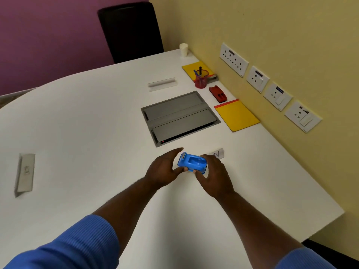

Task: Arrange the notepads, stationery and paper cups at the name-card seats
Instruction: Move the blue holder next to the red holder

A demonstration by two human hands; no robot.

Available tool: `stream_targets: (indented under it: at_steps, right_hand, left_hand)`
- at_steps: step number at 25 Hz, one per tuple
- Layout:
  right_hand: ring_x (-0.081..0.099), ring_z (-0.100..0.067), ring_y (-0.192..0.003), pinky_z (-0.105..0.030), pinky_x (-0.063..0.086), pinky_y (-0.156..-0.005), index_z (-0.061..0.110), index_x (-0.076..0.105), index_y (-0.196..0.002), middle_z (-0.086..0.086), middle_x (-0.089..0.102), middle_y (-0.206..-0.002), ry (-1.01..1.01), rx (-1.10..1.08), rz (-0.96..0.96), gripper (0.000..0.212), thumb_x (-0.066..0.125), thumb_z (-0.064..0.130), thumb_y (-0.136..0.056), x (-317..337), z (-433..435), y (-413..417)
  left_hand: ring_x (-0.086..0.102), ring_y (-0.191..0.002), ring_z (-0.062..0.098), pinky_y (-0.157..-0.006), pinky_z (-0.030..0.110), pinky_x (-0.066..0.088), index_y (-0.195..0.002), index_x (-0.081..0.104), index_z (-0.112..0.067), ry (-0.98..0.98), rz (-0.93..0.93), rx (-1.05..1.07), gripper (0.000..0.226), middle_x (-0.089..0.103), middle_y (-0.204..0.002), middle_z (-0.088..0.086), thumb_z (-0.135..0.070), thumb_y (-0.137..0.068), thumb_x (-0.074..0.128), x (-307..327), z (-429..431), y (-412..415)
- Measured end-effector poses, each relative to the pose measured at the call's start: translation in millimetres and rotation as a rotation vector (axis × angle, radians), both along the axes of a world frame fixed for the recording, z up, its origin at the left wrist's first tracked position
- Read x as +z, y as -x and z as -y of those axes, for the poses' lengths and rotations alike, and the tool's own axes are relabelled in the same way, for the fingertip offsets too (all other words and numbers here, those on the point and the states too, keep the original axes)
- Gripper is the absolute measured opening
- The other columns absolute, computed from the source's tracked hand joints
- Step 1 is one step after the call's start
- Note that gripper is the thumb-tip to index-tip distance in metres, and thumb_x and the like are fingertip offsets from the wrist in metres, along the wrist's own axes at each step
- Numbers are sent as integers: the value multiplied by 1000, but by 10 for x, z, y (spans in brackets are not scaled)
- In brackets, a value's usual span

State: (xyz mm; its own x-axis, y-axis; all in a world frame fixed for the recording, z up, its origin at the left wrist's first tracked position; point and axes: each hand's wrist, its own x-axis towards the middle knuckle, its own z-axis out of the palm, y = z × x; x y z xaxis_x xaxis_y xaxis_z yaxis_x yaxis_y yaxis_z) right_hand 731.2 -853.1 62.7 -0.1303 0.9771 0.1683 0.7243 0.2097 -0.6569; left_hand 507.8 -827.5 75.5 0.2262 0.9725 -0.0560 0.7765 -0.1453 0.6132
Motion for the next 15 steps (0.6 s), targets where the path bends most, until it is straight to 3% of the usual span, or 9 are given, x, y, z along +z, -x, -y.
stream_targets:
  at_steps: [3, 8, 12, 15]
  right_hand:
    - [62, -24, -109, -37, 45, -97, 10, 57, -130, -4, 66, -119, -72, -119, 83, 55, 78, 35, -85, -68, -377, -110]
    - [63, -22, -106, -38, 45, -96, 12, 57, -129, -5, 67, -117, -59, -284, 153, 56, 76, 44, -86, -240, -932, -224]
    - [63, -24, -108, -38, 45, -97, 11, 55, -131, -7, 66, -119, -17, -376, 134, 57, 74, 44, -88, -454, -1365, -295]
    - [62, -22, -108, -35, 44, -96, 14, 54, -131, -5, 65, -120, 3, -409, 135, 58, 74, 46, -87, -653, -1684, -349]
  left_hand:
    - [22, -156, 16, -126, 39, 24, -163, 22, -25, -11, 9, 32, 85, 23, -170, -1, -68, -96, 52, -163, -450, -169]
    - [-5, -159, 20, -128, 47, -1, -165, 4, -23, 4, -138, 7, 81, 0, -173, 1, -67, -99, 21, -549, -1101, -435]
    - [-18, -157, 26, -125, 52, -13, -163, -11, -21, 70, -360, 15, 89, -15, -171, 5, -71, -100, 27, -979, -1669, -610]
    - [-21, -156, 28, -126, 54, -12, -162, -15, -20, 130, -393, -33, 99, -19, -170, 9, -77, -95, 31, -1353, -2057, -767]
